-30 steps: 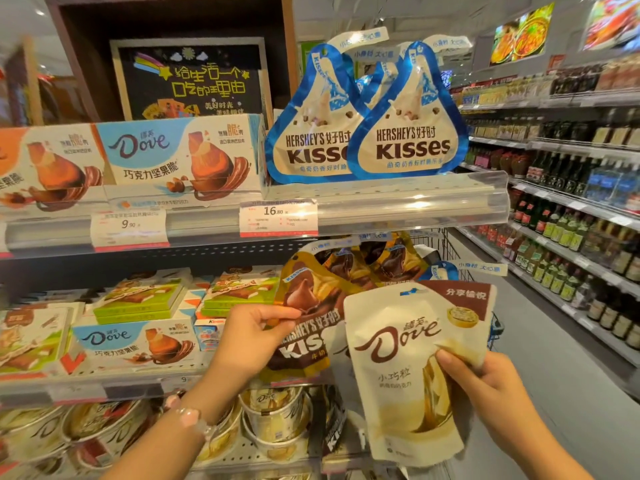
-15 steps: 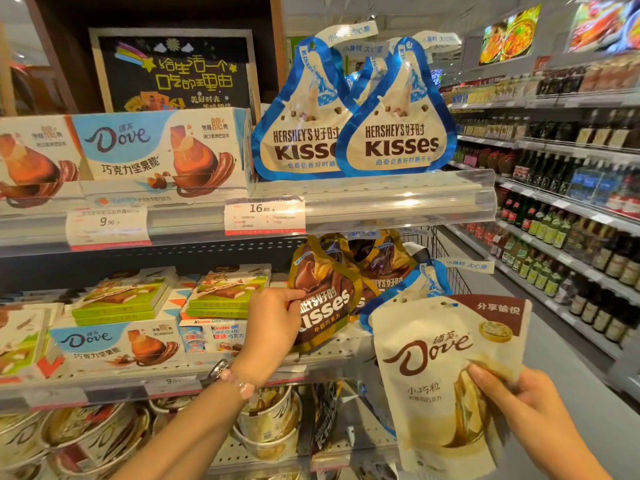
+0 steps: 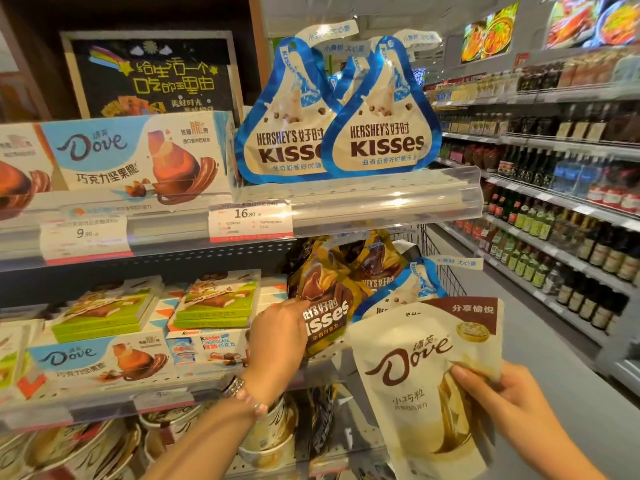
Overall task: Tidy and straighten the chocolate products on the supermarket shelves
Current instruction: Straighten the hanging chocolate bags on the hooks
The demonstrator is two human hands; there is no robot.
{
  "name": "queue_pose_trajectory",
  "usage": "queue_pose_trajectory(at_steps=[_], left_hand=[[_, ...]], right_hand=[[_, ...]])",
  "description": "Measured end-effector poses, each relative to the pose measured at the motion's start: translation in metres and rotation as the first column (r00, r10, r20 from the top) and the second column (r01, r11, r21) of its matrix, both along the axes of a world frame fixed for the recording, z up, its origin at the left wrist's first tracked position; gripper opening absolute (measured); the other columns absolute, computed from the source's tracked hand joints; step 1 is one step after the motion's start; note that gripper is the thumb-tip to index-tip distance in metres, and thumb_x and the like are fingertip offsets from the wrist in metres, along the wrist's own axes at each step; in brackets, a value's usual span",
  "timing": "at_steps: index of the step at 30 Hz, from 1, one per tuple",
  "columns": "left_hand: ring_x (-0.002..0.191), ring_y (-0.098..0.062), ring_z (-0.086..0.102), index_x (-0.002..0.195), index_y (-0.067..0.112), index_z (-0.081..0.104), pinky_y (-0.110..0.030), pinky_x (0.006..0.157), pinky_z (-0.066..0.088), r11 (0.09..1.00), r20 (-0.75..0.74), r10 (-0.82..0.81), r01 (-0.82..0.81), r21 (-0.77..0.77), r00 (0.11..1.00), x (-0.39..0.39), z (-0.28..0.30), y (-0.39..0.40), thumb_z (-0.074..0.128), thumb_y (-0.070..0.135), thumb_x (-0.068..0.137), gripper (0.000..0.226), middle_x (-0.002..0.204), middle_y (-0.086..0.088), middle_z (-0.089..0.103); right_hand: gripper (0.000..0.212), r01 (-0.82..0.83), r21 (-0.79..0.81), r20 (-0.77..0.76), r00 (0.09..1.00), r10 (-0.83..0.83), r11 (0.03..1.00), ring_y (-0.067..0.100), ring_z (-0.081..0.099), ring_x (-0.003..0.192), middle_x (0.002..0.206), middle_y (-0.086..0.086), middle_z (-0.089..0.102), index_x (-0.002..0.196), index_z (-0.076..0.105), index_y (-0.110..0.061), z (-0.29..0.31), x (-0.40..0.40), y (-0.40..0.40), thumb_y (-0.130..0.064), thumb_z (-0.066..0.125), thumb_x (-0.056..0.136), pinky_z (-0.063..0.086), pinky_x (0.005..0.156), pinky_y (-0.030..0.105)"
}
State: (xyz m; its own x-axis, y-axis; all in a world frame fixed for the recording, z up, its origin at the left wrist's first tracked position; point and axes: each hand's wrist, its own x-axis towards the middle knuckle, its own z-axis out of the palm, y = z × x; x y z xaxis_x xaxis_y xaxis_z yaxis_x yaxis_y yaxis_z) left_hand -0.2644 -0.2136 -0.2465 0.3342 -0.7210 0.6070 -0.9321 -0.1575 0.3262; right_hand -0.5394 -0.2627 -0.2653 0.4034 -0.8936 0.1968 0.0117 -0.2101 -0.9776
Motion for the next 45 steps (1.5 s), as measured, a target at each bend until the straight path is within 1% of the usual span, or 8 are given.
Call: queue_pose_trajectory(at_steps=[12, 16, 19, 23, 26, 30, 35, 45], left_hand=[[0.117, -0.022, 0.053, 0.129, 0.024, 0.054, -0.031, 0.099, 0.04, 0.962, 0.01, -0.001, -0.001, 0.275, 1.0, -0.002, -0.03, -0.02, 0.07, 0.015, 0.079, 0.053, 0.126, -0.002, 0.059], [0.11, -0.054, 0.041, 0.118, 0.021, 0.056, -0.063, 0.096, 0.034, 0.968, -0.058, -0.157, 0.165, 0.187, 0.986, -0.002, -0.026, -0.008, 0.055, 0.032, 0.09, 0.03, 0.124, -0.029, 0.046], [0.126, -0.02, 0.044, 0.132, 0.019, 0.052, -0.029, 0.106, 0.036, 0.989, -0.067, -0.149, 0.15, 0.007, 0.987, 0.0, -0.032, 0.0, 0.059, 0.01, 0.088, 0.046, 0.143, -0.005, 0.038], [0.122, 0.014, 0.023, 0.124, 0.017, 0.057, -0.012, 0.103, 0.024, 0.978, -0.132, -0.171, 0.152, -0.141, 0.976, -0.004, -0.024, 0.01, 0.061, 0.008, 0.087, 0.039, 0.138, 0.008, 0.035], [0.113, 0.009, 0.04, 0.104, 0.03, 0.061, -0.008, 0.093, 0.034, 0.916, -0.216, -0.313, 0.234, -0.325, 0.925, -0.014, -0.011, 0.026, 0.056, 0.026, 0.09, 0.015, 0.117, 0.019, 0.049], [0.103, -0.007, 0.059, 0.107, 0.04, 0.054, -0.016, 0.084, 0.048, 0.843, -0.653, -0.522, 0.448, -0.298, 0.549, -0.028, 0.014, 0.042, 0.068, 0.048, 0.072, 0.039, 0.107, 0.014, 0.063], [0.096, -0.018, 0.068, 0.112, 0.021, 0.058, -0.029, 0.073, 0.057, 0.819, -0.848, -0.417, 0.541, -0.194, 0.328, -0.034, 0.03, 0.039, 0.082, 0.021, 0.056, 0.06, 0.102, 0.003, 0.072], [0.085, -0.006, 0.07, 0.094, 0.022, 0.072, -0.015, 0.061, 0.053, 0.871, -0.804, -0.401, 0.454, -0.186, 0.44, -0.034, 0.032, 0.033, 0.068, 0.008, 0.081, 0.02, 0.09, 0.007, 0.074]], right_hand=[[0.02, -0.042, -0.012, -0.008, 0.999, 0.042, 0.999, 0.015, 0.07, 0.082, 0.091, 0.001, 0.074, 0.087, 0.074, -0.013, 0.0, 0.003, -0.002, -0.018, 0.063, 0.072, 0.054, 0.061, 0.018], [0.016, -0.037, 0.014, 0.009, 0.999, 0.037, 0.999, 0.013, 0.071, 0.081, 0.09, -0.001, 0.074, 0.091, 0.071, -0.011, -0.004, 0.006, -0.003, -0.014, 0.061, 0.078, 0.053, 0.06, 0.017], [0.014, -0.01, 0.032, 0.05, 0.999, 0.009, 0.999, 0.013, 0.071, 0.077, 0.087, -0.001, 0.075, 0.09, 0.07, -0.008, -0.006, 0.011, -0.005, -0.011, 0.06, 0.08, 0.053, 0.058, 0.016], [0.016, 0.024, 0.037, 0.092, 0.995, -0.028, 0.999, 0.018, 0.072, 0.077, 0.085, 0.005, 0.075, 0.089, 0.07, -0.005, -0.01, 0.016, -0.008, -0.014, 0.061, 0.079, 0.054, 0.058, 0.019], [0.018, 0.036, 0.039, 0.108, 0.993, -0.04, 0.999, 0.019, 0.072, 0.078, 0.085, 0.004, 0.075, 0.09, 0.07, -0.006, -0.013, 0.022, -0.01, -0.017, 0.062, 0.078, 0.055, 0.059, 0.021], [0.025, -0.006, 0.045, 0.105, 0.995, 0.002, 0.999, 0.021, 0.072, 0.081, 0.088, 0.004, 0.075, 0.092, 0.07, -0.008, -0.013, 0.028, -0.011, -0.025, 0.062, 0.075, 0.056, 0.061, 0.023], [0.022, -0.044, 0.018, 0.116, 0.992, 0.042, 0.999, 0.019, 0.072, 0.082, 0.088, 0.001, 0.075, 0.09, 0.071, -0.015, -0.008, 0.036, -0.009, -0.029, 0.062, 0.076, 0.056, 0.062, 0.023], [0.023, -0.127, -0.03, 0.137, 0.982, 0.13, 0.991, 0.023, 0.07, 0.09, 0.096, 0.007, 0.074, 0.096, 0.07, -0.007, 0.001, 0.04, -0.005, -0.02, 0.062, 0.079, 0.058, 0.075, 0.033]])
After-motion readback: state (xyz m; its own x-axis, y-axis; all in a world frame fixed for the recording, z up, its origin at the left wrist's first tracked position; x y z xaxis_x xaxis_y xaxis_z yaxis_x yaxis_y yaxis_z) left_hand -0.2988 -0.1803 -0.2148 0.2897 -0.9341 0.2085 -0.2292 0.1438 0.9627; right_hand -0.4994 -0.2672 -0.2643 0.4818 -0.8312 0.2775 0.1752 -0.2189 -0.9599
